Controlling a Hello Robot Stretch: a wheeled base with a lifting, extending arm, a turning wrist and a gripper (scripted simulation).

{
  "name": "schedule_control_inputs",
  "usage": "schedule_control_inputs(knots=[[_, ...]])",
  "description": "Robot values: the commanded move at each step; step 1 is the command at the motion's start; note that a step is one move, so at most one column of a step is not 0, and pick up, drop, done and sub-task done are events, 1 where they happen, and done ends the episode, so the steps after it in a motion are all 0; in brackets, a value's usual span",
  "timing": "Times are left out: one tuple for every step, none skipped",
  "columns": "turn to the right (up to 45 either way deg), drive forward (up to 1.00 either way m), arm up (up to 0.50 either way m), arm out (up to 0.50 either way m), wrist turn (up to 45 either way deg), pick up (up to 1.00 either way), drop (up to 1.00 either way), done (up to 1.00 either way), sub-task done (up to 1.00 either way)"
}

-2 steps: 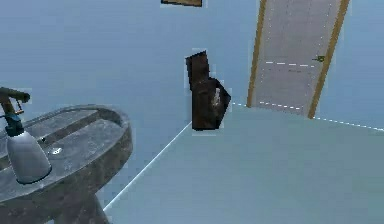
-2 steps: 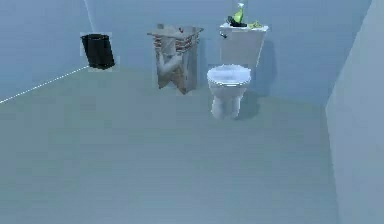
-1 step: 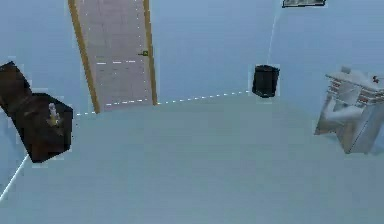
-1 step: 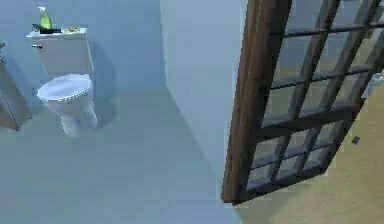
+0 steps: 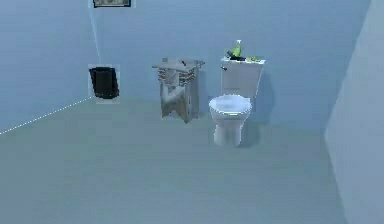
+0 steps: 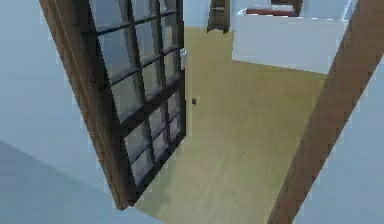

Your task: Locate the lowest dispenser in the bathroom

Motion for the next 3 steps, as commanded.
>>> schedule_control_inputs(knots=[[27.0,0.0,0.0,0.0,0.0,0.0,0.0,0.0,0.0],[0.0,1.0,0.0,0.0,0.0,0.0,0.0,0.0,0.0],[0.0,0.75,0.0,0.0,0.0,0.0,0.0,0.0,0.0]])
